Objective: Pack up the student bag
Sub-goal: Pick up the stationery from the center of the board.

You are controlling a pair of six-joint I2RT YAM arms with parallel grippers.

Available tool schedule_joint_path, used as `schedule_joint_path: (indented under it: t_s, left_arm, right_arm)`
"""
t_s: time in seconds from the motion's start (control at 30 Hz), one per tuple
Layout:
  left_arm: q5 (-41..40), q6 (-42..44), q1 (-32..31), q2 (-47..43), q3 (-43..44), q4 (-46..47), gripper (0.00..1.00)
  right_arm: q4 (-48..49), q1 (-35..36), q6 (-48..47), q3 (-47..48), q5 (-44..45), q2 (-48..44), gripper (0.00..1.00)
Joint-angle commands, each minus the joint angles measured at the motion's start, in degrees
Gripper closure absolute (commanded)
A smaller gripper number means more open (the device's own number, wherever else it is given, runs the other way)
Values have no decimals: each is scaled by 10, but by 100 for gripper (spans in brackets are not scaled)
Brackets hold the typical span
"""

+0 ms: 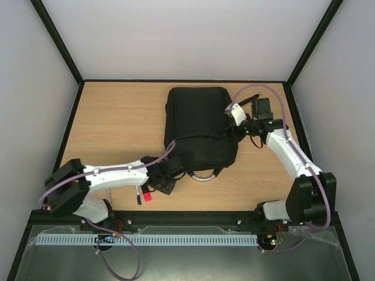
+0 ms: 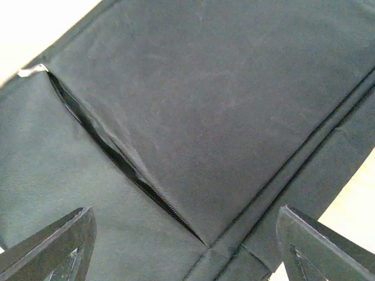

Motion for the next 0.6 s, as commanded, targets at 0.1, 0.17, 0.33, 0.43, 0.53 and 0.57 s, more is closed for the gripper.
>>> schedule_joint_path:
  t_s: [0.1,0.17,0.33,0.43,0.53,0.57]
  left_arm:
    - [92,7,-14,-117,8,-66,85]
    - [100,17,-13,-127,37,-65,85]
    - [130,17,6,-115,75,-8,85]
    - [155,13,29,-97,72,49,84]
    - [168,11,49,-78,72,102,85]
    - [172,9,55,-74,73,118,85]
  right_arm:
    - [-2,63,-52,21,146,38,17]
    - [2,79,-53,26,165,48,17]
    - [1,116,-72,36,189,74,17]
    - [8,126,-67,44,209,92,18]
    - [16,130,-63,50,218,110,20]
    - [19,131,-62,50,219,115,21]
